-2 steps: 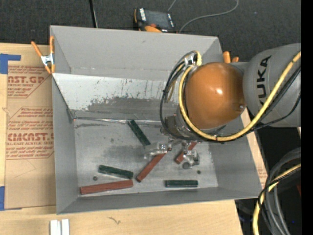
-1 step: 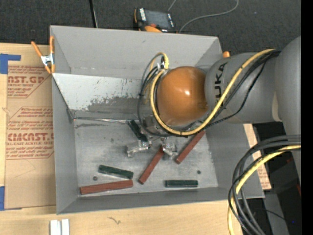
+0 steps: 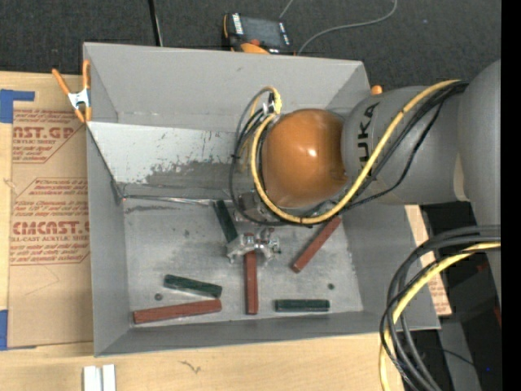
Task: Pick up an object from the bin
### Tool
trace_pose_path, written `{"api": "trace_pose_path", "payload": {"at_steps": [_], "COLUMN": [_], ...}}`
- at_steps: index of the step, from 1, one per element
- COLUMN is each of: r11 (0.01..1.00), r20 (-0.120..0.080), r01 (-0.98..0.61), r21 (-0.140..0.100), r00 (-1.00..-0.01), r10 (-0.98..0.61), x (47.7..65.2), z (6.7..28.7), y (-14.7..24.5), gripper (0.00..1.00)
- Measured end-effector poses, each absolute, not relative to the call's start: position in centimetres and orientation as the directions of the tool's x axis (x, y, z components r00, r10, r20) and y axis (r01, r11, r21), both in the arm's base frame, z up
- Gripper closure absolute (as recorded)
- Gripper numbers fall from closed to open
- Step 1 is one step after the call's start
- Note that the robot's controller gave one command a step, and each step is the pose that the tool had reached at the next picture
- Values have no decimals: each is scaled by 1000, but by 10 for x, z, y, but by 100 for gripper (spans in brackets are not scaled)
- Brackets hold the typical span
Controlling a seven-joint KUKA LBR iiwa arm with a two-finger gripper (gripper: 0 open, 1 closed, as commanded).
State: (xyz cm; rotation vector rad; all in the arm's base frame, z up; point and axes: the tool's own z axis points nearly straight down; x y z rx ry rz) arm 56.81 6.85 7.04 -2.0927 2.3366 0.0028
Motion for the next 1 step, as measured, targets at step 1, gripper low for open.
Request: {"api": "trace_pose_path", "payload": {"at_steps": [1], "r11": [-117], "r20": [-3], "r01": [-993], "r21": [-7], "r00": [117], "r10": [-993], "x": [563], "z": [210], "y": [80], "gripper": [100]}}
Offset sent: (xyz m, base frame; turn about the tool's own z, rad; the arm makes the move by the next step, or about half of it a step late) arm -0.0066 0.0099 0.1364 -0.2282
